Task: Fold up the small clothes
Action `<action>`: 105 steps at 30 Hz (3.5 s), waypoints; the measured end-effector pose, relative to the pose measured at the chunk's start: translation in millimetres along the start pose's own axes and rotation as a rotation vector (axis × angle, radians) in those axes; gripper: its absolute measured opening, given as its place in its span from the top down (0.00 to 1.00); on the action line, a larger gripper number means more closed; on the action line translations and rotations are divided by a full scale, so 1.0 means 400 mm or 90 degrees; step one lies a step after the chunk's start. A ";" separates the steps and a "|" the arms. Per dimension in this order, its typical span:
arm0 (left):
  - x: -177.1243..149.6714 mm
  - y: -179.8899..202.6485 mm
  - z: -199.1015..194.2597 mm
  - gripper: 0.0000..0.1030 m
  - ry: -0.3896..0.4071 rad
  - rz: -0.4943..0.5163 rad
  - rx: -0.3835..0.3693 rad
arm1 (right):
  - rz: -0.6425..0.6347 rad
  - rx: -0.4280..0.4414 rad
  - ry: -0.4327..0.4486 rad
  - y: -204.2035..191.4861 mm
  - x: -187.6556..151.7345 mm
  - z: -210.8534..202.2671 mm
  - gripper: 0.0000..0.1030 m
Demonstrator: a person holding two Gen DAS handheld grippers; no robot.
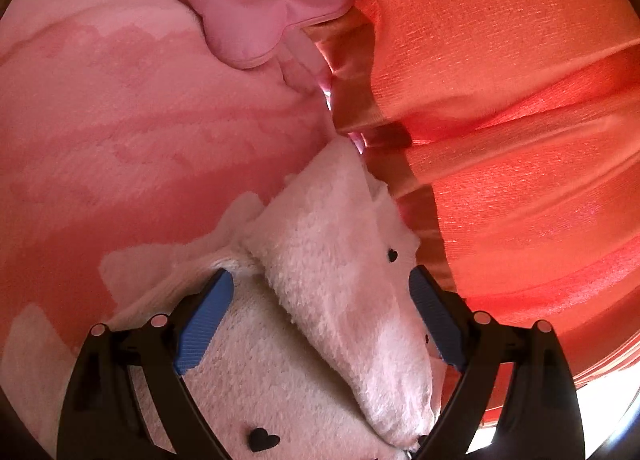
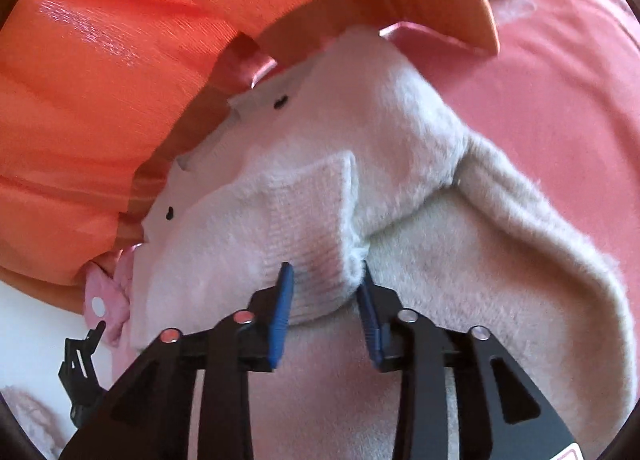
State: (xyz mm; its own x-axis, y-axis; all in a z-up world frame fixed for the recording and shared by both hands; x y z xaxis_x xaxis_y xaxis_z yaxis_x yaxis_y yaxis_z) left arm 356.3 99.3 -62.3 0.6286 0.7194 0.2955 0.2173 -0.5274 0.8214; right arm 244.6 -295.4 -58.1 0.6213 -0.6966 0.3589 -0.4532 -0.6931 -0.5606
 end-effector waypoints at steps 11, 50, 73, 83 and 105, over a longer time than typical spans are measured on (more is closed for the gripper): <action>0.003 -0.040 0.012 0.60 0.000 -0.019 0.028 | -0.312 0.078 0.270 -0.358 0.178 -0.286 0.93; -0.083 0.001 0.041 0.75 0.000 0.315 0.311 | -0.360 0.024 0.029 -0.372 -0.039 0.081 0.86; -0.094 -0.002 0.040 0.74 -0.011 0.323 0.321 | -0.341 -0.026 0.005 -0.380 0.060 0.148 0.81; -0.089 -0.004 0.045 0.73 -0.029 0.326 0.305 | -0.573 0.032 -0.080 -0.833 -0.069 0.529 0.33; -0.089 -0.011 0.051 0.73 -0.037 0.313 0.294 | -0.430 0.055 0.009 -0.756 0.003 0.402 0.68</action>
State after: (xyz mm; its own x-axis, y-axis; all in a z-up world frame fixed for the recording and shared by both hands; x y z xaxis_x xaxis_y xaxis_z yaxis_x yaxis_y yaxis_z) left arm 348.4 66.9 -86.4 0.7726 0.3270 0.5442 0.1835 -0.9356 0.3016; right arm 485.1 -56.7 -8.2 0.7416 -0.1180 0.6603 0.0850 -0.9599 -0.2671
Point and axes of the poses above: each gripper's, at about its wrist camera, not at the fingertips, and z roughly the way its jaws point, y to its right, x to its top, the point moved 10 cm from there along z, roughly the way its jaws point, and after that the axes turned 2 degrees about -z, right-handed, at the moved point
